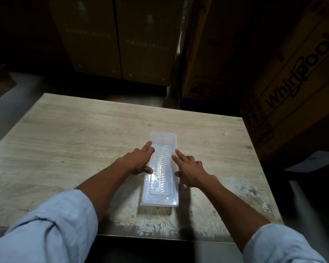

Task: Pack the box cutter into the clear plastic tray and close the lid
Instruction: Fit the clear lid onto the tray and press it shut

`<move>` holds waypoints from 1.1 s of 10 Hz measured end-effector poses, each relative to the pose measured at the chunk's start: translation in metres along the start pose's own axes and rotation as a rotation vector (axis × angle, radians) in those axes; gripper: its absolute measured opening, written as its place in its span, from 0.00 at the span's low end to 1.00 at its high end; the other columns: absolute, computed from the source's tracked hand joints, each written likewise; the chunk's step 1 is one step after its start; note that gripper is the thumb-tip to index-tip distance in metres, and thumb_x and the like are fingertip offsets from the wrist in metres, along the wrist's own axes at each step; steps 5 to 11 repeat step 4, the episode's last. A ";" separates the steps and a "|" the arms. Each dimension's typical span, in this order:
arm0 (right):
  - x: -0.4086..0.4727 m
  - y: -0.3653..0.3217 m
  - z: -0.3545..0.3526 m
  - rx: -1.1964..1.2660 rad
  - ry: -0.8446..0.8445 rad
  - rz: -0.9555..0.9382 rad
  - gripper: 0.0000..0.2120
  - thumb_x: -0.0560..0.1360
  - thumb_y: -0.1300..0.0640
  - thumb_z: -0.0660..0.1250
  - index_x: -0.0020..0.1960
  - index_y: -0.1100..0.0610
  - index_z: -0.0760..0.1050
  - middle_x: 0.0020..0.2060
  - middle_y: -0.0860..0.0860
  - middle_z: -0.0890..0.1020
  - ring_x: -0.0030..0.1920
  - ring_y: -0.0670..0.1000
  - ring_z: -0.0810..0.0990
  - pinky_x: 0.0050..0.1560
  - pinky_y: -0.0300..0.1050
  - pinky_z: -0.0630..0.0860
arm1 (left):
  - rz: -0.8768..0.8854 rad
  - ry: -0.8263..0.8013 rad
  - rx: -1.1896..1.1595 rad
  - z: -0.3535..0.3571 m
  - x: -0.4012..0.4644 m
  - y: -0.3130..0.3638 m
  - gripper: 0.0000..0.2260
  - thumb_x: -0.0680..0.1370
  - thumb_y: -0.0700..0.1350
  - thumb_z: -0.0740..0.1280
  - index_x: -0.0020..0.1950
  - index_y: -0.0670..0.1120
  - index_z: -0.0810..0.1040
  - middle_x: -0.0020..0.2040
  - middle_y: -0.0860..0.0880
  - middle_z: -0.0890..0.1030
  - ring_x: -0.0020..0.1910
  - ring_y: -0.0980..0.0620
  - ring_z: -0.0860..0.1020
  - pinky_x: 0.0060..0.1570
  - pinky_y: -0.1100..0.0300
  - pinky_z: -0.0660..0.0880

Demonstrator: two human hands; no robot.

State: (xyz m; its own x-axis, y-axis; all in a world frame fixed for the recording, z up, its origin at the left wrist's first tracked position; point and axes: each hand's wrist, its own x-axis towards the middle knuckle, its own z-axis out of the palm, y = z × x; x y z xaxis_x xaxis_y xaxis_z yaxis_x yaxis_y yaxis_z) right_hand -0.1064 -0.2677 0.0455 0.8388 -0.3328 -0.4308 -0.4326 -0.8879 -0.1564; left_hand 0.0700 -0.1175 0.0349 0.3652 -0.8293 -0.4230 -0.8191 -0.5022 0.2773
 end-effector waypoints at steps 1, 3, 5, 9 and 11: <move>0.000 0.000 -0.002 0.026 -0.018 -0.014 0.35 0.82 0.53 0.63 0.82 0.51 0.47 0.82 0.51 0.43 0.80 0.61 0.52 0.72 0.69 0.59 | 0.008 0.017 -0.006 0.006 -0.004 -0.002 0.39 0.78 0.53 0.71 0.81 0.46 0.53 0.83 0.48 0.38 0.74 0.36 0.66 0.68 0.38 0.70; -0.005 -0.004 -0.008 0.071 0.004 -0.034 0.33 0.82 0.55 0.63 0.81 0.54 0.50 0.82 0.52 0.45 0.80 0.61 0.53 0.72 0.67 0.62 | -0.016 0.024 0.012 0.007 -0.018 0.003 0.38 0.81 0.56 0.65 0.83 0.46 0.46 0.83 0.47 0.38 0.78 0.37 0.60 0.71 0.39 0.68; -0.011 -0.008 -0.007 0.075 0.076 -0.038 0.32 0.83 0.52 0.62 0.81 0.56 0.51 0.82 0.54 0.48 0.80 0.60 0.53 0.73 0.65 0.62 | -0.050 0.098 0.114 0.003 -0.032 0.009 0.35 0.83 0.60 0.58 0.82 0.45 0.48 0.84 0.45 0.41 0.80 0.38 0.56 0.71 0.38 0.67; -0.011 -0.008 -0.007 0.075 0.076 -0.038 0.32 0.83 0.52 0.62 0.81 0.56 0.51 0.82 0.54 0.48 0.80 0.60 0.53 0.73 0.65 0.62 | -0.050 0.098 0.114 0.003 -0.032 0.009 0.35 0.83 0.60 0.58 0.82 0.45 0.48 0.84 0.45 0.41 0.80 0.38 0.56 0.71 0.38 0.67; -0.011 -0.008 -0.007 0.075 0.076 -0.038 0.32 0.83 0.52 0.62 0.81 0.56 0.51 0.82 0.54 0.48 0.80 0.60 0.53 0.73 0.65 0.62 | -0.050 0.098 0.114 0.003 -0.032 0.009 0.35 0.83 0.60 0.58 0.82 0.45 0.48 0.84 0.45 0.41 0.80 0.38 0.56 0.71 0.38 0.67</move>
